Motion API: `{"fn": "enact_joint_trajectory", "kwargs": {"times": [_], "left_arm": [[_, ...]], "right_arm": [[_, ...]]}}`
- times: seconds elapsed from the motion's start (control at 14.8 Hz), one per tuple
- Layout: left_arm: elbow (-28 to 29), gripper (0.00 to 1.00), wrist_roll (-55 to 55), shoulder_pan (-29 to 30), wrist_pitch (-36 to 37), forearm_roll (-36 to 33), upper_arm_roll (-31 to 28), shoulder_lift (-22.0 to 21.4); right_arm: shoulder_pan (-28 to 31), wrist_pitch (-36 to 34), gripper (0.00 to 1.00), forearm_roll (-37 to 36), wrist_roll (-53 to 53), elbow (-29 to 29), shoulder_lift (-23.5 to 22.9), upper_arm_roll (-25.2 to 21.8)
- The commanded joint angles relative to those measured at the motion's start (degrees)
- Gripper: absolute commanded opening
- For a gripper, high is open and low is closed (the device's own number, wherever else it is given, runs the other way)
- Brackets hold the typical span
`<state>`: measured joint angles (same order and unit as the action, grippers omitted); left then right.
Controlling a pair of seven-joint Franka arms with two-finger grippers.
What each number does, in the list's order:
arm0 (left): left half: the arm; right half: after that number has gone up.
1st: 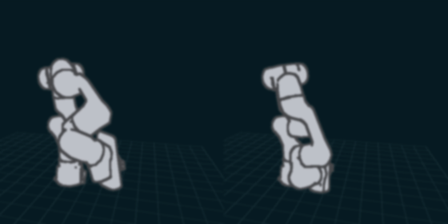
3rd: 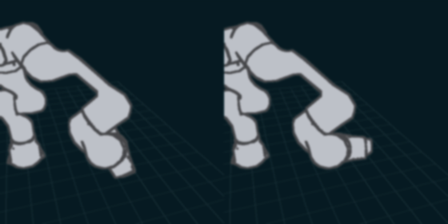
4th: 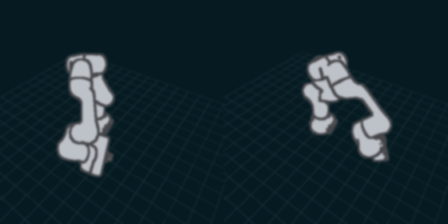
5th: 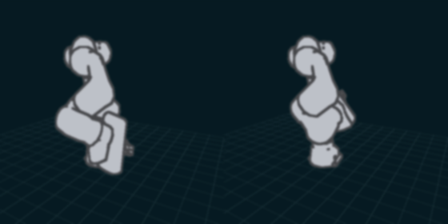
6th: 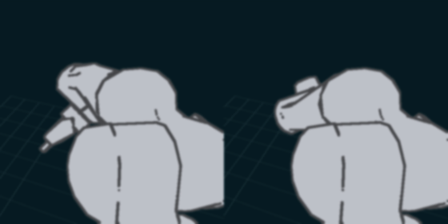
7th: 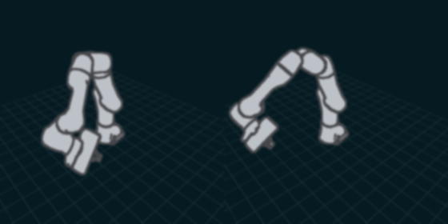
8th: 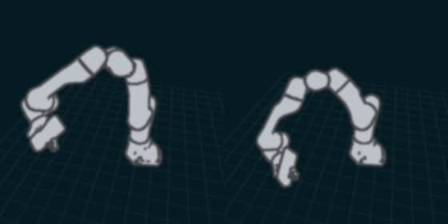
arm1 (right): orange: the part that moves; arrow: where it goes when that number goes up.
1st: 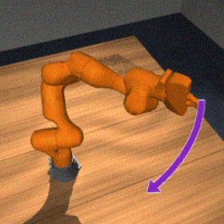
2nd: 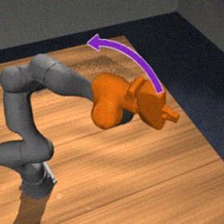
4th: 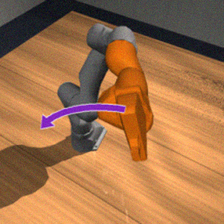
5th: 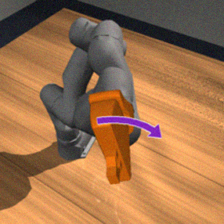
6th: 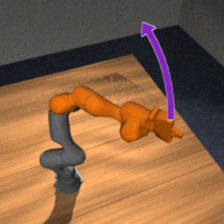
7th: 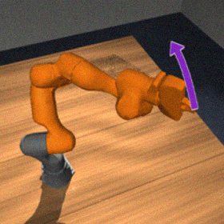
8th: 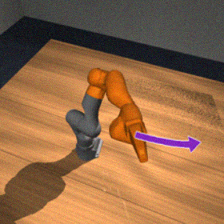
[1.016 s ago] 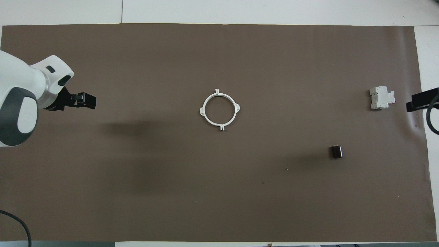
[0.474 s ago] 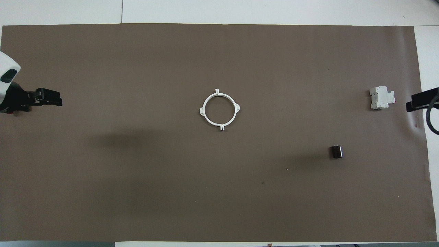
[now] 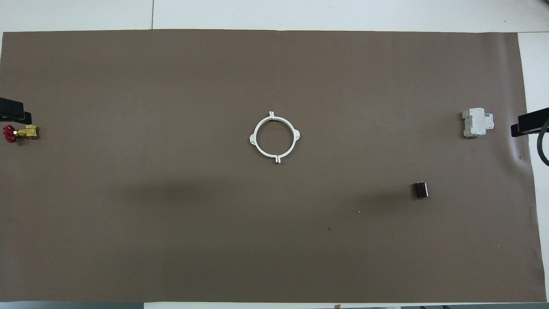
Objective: Assemble drain pipe with both arms
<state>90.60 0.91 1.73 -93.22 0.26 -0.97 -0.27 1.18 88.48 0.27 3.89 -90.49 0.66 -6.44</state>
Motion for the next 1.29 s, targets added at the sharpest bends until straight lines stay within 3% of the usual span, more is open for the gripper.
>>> {"fn": "enact_joint_trajectory", "kwargs": {"times": [0.0, 0.34, 1.22], "left_arm": [[-3.3, 1.00, -1.3, 0.5, 5.6, 0.4, 0.3, 1.0], [-1.7, 1.00, -2.9, 0.3, 6.7, 0.6, 0.4, -1.4], [-0.3, 1.00, -2.7, -0.1, 6.2, 0.4, 0.4, -1.9]], "right_arm": [[0.8, 0.0, 1.00, 0.5, 1.3, 0.8, -0.4, 0.3], [0.8, -0.1, 1.00, 0.5, 1.4, 0.8, -0.4, 0.3], [0.7, -0.9, 1.00, 0.5, 1.5, 0.6, -0.1, 0.4]]}}
